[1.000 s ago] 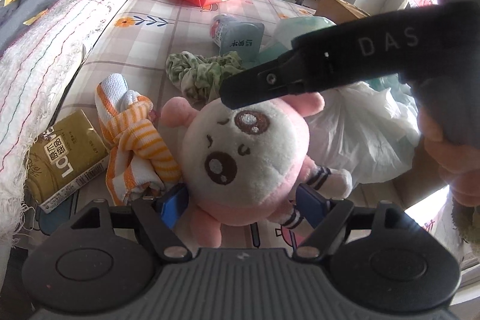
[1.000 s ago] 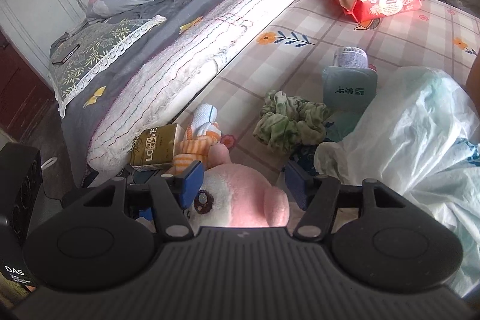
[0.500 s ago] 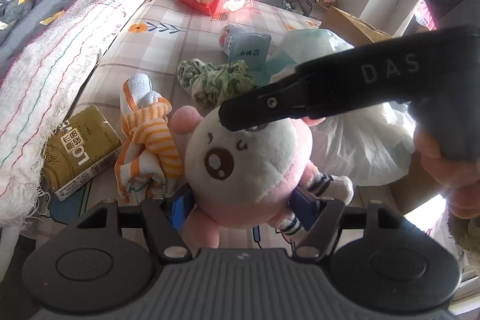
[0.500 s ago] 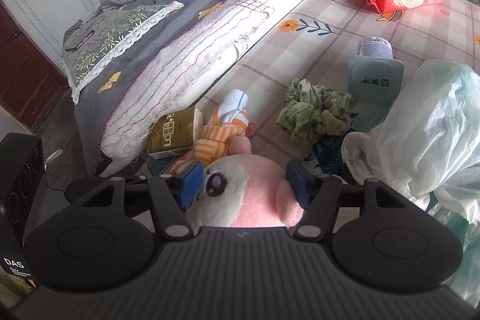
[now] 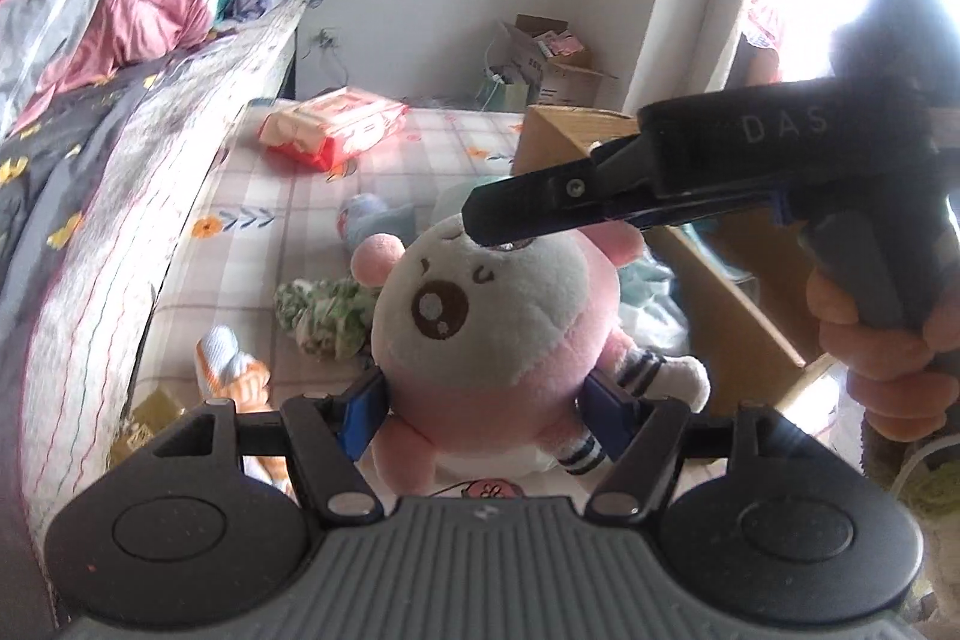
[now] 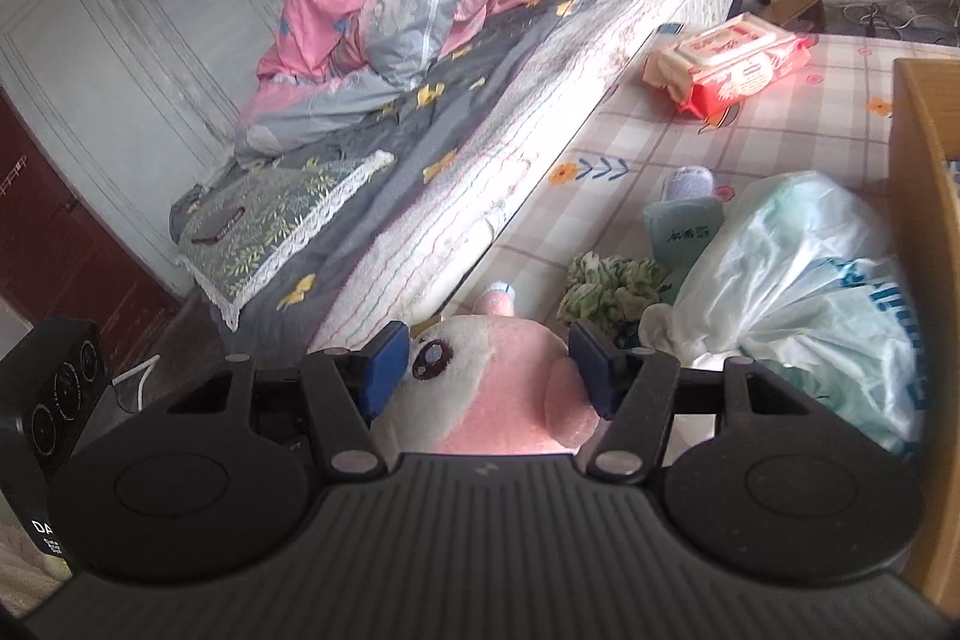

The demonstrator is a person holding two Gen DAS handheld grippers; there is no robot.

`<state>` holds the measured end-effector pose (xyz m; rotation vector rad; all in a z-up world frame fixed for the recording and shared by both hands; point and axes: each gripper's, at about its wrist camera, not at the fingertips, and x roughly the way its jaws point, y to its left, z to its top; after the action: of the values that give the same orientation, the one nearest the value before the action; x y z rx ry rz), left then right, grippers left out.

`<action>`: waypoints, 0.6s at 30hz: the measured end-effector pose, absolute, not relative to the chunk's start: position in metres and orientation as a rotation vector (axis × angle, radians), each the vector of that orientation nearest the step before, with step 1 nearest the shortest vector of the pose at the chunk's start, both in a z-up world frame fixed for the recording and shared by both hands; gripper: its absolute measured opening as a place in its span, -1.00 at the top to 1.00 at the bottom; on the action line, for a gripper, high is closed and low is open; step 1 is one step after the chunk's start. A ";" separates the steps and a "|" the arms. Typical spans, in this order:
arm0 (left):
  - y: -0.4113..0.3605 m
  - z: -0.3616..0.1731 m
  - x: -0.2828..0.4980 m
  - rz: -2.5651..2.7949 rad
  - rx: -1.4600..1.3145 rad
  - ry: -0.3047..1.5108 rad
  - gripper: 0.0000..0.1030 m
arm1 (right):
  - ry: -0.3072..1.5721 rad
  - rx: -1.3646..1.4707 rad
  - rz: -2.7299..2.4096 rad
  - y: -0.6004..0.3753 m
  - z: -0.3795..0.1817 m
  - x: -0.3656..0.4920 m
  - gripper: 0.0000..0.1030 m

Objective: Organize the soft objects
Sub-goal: 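Carry the plush toy over the cardboard box with the right gripper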

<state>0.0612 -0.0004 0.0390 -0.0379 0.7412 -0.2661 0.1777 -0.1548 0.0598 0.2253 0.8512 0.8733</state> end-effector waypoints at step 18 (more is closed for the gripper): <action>-0.224 0.036 0.220 -0.714 0.170 0.839 -0.36 | 0.707 0.461 0.390 -0.415 0.056 0.222 -0.16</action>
<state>0.2201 -0.2239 0.0365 0.1702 0.8393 -0.7141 0.2223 -0.4153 0.0556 0.4606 0.7066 0.3901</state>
